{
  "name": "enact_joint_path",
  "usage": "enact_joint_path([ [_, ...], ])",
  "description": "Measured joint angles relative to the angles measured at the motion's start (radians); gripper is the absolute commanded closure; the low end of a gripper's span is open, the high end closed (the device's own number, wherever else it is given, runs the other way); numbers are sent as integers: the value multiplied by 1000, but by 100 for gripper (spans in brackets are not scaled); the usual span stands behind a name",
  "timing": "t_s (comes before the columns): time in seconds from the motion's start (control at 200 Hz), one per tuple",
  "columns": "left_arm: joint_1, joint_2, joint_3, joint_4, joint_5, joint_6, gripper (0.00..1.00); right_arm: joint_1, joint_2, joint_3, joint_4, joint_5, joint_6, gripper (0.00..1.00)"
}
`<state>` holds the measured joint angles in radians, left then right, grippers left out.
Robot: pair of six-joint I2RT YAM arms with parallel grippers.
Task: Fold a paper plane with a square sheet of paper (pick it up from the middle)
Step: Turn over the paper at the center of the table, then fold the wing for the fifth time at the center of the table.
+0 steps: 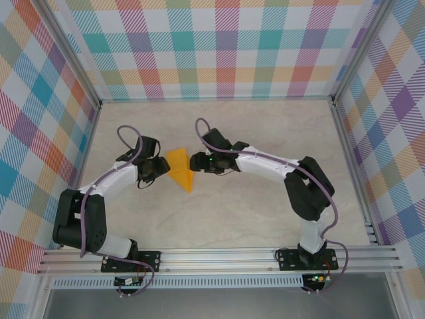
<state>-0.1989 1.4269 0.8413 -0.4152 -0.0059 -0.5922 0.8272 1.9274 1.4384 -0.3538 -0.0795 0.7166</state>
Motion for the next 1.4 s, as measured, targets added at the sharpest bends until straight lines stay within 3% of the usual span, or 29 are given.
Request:
enact_joint_path([
  [0.14,56,-69,-48,8,28,-32,44,25,124,135,-15,-60,-7,59],
  [0.375,71,-80,-63,31,59,-48,44,24,255,262,-19,-185,-13,63],
  [0.815,73,-30,-67,77,153,-48,43,0,334,303,-92,-202,-23,63],
  [1.405,74,123,-80,273,392,-53,45,-43,343,270,-77,-221,-16,64],
])
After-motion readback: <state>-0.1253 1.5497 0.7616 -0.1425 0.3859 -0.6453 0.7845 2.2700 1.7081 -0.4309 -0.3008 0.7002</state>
